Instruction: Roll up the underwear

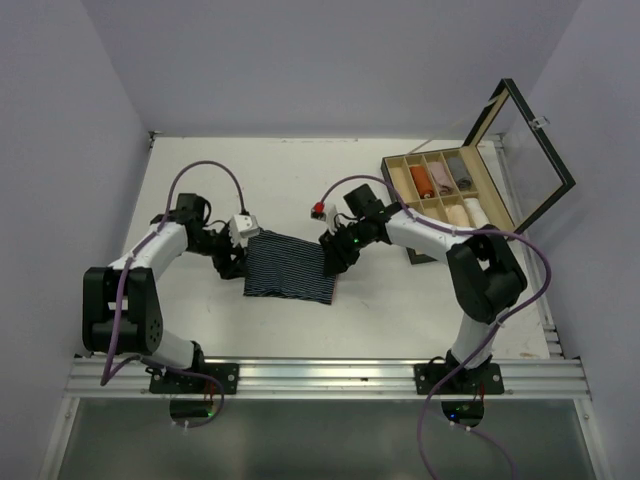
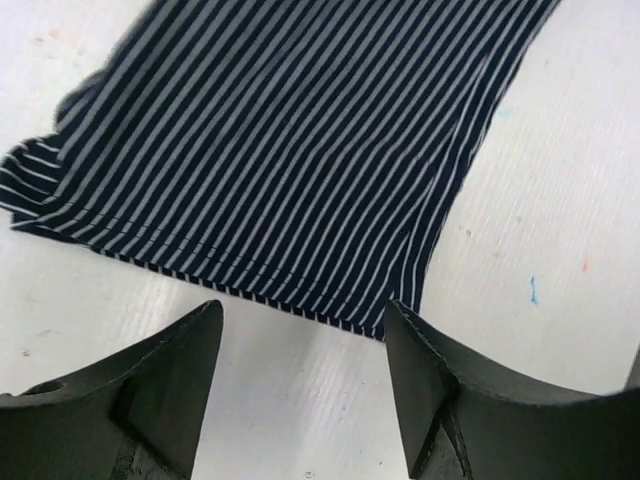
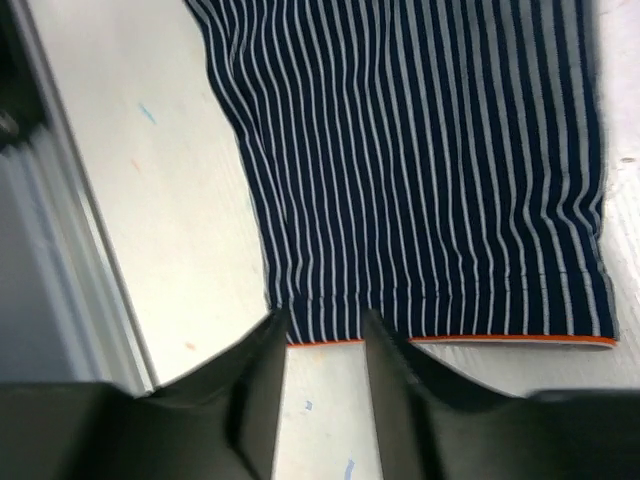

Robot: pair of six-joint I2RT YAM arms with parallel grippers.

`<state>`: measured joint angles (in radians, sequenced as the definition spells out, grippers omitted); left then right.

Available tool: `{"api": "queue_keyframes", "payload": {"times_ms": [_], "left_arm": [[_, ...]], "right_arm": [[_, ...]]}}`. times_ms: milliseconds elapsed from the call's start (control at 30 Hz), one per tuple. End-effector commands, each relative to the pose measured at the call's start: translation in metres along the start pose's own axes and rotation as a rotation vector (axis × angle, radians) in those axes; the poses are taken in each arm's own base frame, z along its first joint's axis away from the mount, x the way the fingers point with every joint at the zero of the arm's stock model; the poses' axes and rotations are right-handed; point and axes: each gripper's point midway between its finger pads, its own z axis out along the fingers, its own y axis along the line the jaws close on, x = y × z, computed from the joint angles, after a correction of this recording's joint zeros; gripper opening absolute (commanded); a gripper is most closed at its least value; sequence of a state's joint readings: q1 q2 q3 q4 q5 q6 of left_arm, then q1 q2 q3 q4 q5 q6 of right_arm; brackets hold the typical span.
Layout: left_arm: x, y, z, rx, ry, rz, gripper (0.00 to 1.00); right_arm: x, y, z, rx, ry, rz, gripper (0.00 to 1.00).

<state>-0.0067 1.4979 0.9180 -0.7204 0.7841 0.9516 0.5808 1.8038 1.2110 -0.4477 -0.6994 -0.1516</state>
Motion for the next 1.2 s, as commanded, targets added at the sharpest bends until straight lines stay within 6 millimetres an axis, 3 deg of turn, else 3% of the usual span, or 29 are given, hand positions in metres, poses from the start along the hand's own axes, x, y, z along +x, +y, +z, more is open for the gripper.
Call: {"api": "queue_keyframes", "payload": {"times_ms": [0, 100, 267, 300, 400, 600, 800, 1067, 1167], "left_arm": [[0.004, -0.002, -0.006, -0.039, 0.001, 0.246, 0.7], [0.002, -0.009, -0.007, -0.051, -0.037, 0.345, 0.7], [0.015, -0.032, -0.002, -0.008, -0.053, 0.586, 0.7], [0.022, -0.039, -0.001, 0.0, -0.051, 0.611, 0.69], [0.032, -0.049, 0.003, 0.009, -0.045, 0.704, 0.66], [0.041, -0.054, 0.007, 0.049, -0.032, 0.815, 0.65], [0.044, -0.059, 0.011, 0.087, -0.041, 0.887, 0.62], [0.041, -0.057, 0.009, 0.11, -0.042, 0.866, 0.56], [0.038, -0.057, 0.01, 0.109, -0.053, 0.869, 0.56]], "right_arm": [[-0.003, -0.008, -0.013, 0.101, 0.011, -0.332, 0.44], [0.001, -0.001, -0.019, 0.102, 0.058, -0.554, 0.5], [0.02, 0.038, -0.025, 0.082, 0.077, -0.869, 0.5], [0.035, 0.048, -0.015, 0.061, 0.101, -0.922, 0.5], [0.053, 0.059, -0.003, 0.067, 0.122, -1.045, 0.5], [0.061, 0.042, 0.019, 0.164, 0.086, -1.163, 0.6], [0.066, 0.041, 0.027, 0.146, 0.046, -1.265, 0.58], [0.051, 0.046, 0.021, 0.174, 0.003, -1.249, 0.53], [0.059, 0.046, 0.023, 0.146, 0.026, -1.243, 0.53]]}}
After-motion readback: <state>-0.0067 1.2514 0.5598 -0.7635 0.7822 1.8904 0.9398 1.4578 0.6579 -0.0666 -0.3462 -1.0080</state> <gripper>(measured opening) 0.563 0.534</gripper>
